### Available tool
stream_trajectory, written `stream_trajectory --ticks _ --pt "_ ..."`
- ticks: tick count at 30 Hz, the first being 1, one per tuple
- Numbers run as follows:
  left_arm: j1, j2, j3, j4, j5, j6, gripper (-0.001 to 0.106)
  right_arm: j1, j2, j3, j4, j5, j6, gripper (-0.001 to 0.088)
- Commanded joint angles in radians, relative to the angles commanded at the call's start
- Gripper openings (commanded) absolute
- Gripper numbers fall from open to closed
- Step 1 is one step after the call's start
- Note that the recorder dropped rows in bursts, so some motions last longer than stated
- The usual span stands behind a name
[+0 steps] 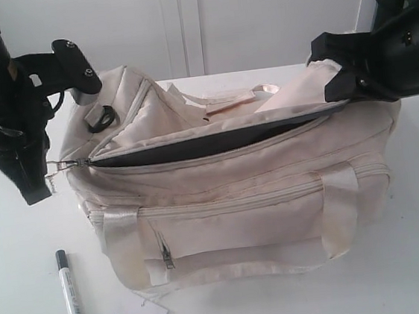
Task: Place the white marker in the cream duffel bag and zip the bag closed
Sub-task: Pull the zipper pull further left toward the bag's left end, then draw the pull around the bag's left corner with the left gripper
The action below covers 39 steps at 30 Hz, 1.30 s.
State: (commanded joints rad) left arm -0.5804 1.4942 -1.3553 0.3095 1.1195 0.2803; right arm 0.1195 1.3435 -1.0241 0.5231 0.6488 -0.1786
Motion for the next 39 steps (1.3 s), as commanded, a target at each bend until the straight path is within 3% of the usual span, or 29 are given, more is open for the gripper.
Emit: stream_trajectory --ticks 14,25,28,33,39 --pt "0.000 0.000 0.000 -0.222 -0.125 0.012 0.000 0.000 0.000 0.000 -0.031 -0.002 0.000 0.0000" --pt "0.026 0.000 0.000 -0.379 -0.172 0.120 0.000 0.000 0.000 0.000 -0.031 -0.002 0.000 0.0004" --pt "0.083 0.000 0.000 -0.496 -0.177 0.182 0.000 0.000 0.000 0.000 -0.034 -0.002 0.000 0.0058" --pt "0.174 0.000 0.000 -0.707 -0.169 0.320 0.000 0.000 0.000 0.000 -0.034 -0.002 0.000 0.0232" --pt "0.233 -0.006 0.050 -0.829 -0.188 0.414 0.000 0.000 0.000 0.000 -0.034 -0.002 -0.002 0.0374"
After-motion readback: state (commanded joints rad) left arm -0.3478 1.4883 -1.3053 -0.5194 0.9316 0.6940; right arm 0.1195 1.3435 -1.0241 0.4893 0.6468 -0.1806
